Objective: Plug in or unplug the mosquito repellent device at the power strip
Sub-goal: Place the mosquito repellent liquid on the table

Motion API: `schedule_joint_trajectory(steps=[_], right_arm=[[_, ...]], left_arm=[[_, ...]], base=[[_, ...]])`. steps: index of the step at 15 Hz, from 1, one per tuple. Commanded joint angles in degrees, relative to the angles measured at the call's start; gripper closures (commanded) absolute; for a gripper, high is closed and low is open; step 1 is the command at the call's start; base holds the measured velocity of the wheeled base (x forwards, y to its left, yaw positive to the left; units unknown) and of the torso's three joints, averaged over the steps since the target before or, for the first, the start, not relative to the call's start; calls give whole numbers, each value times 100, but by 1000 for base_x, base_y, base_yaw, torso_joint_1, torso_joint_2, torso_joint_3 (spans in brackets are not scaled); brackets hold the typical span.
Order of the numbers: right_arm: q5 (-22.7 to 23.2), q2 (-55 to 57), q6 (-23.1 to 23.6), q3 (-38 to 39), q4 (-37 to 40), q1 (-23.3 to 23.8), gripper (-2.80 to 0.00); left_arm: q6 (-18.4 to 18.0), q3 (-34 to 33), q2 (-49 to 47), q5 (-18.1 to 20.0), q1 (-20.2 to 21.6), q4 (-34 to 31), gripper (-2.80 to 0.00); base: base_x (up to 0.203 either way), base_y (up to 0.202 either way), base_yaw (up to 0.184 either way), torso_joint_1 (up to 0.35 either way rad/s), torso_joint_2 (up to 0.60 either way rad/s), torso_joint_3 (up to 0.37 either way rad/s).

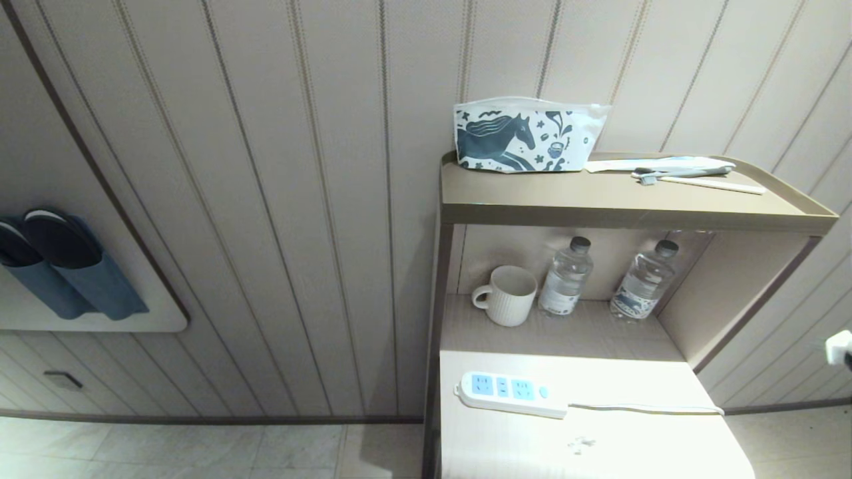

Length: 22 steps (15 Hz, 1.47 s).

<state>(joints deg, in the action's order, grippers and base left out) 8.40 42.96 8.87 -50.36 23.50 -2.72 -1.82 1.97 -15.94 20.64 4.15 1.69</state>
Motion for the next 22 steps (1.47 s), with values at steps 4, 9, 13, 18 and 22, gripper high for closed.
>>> schedule_joint_trajectory(steps=[4,9,13,18,22], right_arm=[[4,-136,9,265,-32,6,0],[-52,-324,31,506,-100,87,0],[-973,-437,173,671,-591,155,0],[-916,-490,114,751,-693,90,0],[-357,-464,97,745,-697,52,0]], left_arm=[[-19,231,1010,-283,-537,-611,0],[-81,-155,1574,-2135,-478,-305,0],[50,-197,1577,-2029,-477,-248,0],[50,-197,1577,-2029,-468,-248,0],[50,-197,1577,-2029,-468,-248,0]], base=[[0,0,0,0,0,0],[0,0,0,0,0,0],[0,0,0,0,0,0],[0,0,0,0,0,0],[0,0,0,0,0,0]])
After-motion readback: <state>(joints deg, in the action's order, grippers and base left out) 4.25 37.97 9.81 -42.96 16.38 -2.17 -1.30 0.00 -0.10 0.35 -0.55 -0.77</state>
